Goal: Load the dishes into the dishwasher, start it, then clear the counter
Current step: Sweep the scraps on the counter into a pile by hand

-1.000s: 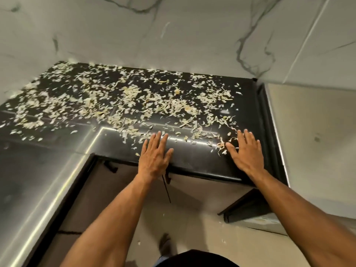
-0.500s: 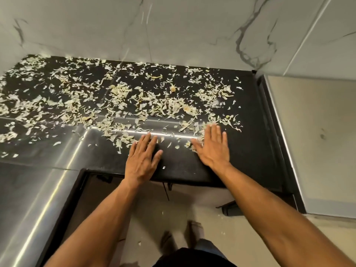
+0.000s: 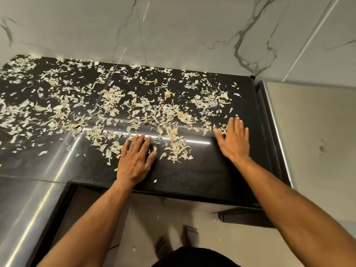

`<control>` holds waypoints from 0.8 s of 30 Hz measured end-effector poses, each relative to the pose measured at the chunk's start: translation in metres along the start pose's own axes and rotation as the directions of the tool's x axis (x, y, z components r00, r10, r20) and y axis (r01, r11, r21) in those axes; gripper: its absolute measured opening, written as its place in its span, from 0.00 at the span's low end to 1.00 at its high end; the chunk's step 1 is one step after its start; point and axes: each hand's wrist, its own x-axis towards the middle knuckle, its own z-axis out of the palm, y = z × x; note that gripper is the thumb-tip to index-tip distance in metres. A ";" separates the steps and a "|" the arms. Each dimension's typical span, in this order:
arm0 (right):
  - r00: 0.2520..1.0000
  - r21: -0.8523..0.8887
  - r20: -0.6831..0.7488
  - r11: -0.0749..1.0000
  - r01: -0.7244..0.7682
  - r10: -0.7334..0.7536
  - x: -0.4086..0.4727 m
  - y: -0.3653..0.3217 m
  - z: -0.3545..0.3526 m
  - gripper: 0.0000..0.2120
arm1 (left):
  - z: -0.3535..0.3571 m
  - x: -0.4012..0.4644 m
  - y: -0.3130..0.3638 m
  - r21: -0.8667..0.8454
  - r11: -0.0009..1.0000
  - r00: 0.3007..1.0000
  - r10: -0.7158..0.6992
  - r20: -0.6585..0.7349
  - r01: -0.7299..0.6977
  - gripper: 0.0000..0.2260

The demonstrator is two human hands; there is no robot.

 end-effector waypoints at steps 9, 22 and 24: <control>0.980 -0.073 0.117 0.983 0.169 -0.160 0.011 -0.067 0.020 0.43 | 0.004 0.007 -0.004 -0.025 0.998 0.998 -0.058 0.021 0.059 0.33; 0.967 -0.015 0.075 0.970 0.244 -0.242 -0.012 -0.057 0.023 0.39 | 0.001 0.007 -0.007 -0.075 0.993 0.995 -0.097 -0.009 0.096 0.34; 0.967 -0.057 0.090 0.968 0.243 -0.237 -0.025 -0.054 0.026 0.39 | 0.000 0.006 -0.007 -0.069 0.994 0.996 -0.083 -0.020 0.081 0.33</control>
